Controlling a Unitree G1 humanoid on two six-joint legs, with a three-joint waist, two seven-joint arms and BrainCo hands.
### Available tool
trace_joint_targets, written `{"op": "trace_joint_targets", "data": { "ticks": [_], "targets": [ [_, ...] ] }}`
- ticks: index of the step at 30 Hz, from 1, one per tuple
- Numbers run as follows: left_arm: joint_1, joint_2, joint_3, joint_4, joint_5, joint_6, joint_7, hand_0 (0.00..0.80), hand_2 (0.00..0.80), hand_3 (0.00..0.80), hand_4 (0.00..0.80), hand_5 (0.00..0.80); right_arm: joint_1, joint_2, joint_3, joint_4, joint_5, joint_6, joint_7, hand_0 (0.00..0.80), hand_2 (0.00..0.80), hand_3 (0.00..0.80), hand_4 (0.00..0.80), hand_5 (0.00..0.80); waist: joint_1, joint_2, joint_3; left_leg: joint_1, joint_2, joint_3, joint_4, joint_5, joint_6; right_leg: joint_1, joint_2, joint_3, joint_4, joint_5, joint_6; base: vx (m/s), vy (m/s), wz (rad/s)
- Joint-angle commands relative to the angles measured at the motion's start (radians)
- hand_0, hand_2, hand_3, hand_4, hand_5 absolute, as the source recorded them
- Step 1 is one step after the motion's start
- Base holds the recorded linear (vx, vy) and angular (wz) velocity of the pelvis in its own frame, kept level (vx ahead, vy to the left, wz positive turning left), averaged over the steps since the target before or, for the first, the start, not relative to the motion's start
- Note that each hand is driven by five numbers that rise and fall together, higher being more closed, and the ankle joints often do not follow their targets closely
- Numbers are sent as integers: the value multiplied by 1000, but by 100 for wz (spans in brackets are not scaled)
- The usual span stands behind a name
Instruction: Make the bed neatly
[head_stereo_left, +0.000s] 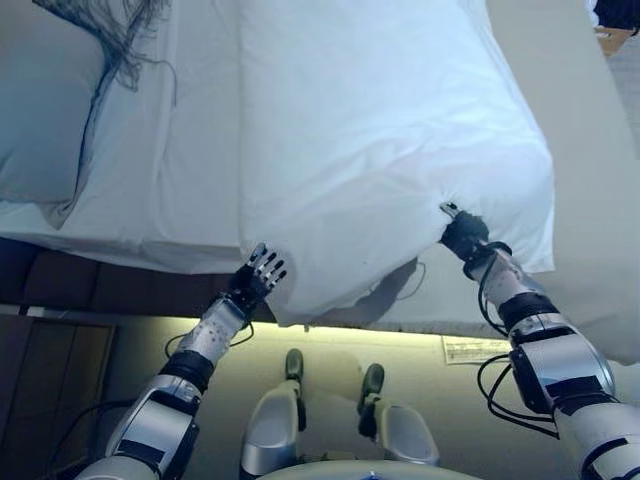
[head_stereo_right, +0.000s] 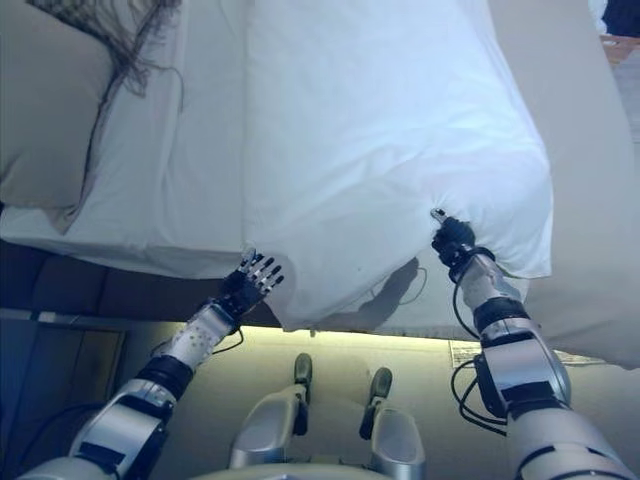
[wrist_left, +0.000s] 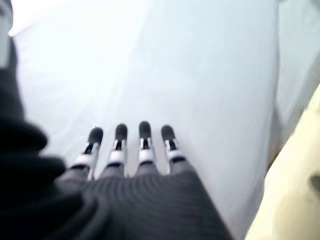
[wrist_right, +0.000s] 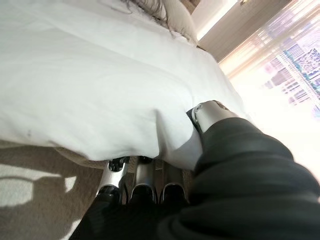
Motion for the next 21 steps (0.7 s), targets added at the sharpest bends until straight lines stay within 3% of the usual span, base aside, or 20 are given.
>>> {"op": "trace_joint_targets", "data": {
  "ticks": [1, 6, 12, 17, 21],
  "targets": [
    [-99, -57, -34, 67, -147, 34, 29, 0, 0, 0, 0, 0, -67, 5, 37, -87, 24, -51, 7, 800, 800, 800, 800, 800, -4, -42, -37, -35, 29, 16, -3, 17, -45, -45, -43, 23, 36, 34, 62, -56, -88, -1],
    [-129, -116, -6, 107, -374, 77, 86, 0, 0, 0, 0, 0, -118, 30, 55, -96, 70, -86, -12, 800, 800, 800, 800, 800, -4, -74, 0, -64, 39, 15, 6, 11, -42, -76, -34, 35, 43, 40, 64, -91, -117, -4],
    [-128, -190, 9, 126, -605, 65, 206, 0, 0, 0, 0, 0, -148, 59, 61, -147, 115, -120, -20, 800, 800, 800, 800, 800, -9, -112, 36, -106, 54, 14, 33, 2, -39, -116, -23, 42, 62, 43, 63, -59, -106, -3],
    [-95, -262, 26, 131, -609, 57, 240, 0, 0, 0, 0, 0, -142, 74, 66, -168, 114, -135, -29, 800, 800, 800, 800, 800, -7, -136, 55, -120, 60, 12, 39, -5, -41, -122, -19, 45, 55, 49, 66, -26, -80, -2],
    [-85, -293, -2, 134, -609, 90, 256, 0, 0, 0, 0, 0, -138, 78, 66, -172, 126, -146, -21, 800, 800, 800, 800, 800, -6, -146, 67, -127, 62, 9, 42, -9, -42, -126, -16, 44, 51, 54, 67, -17, -68, 0]
  ]
}}
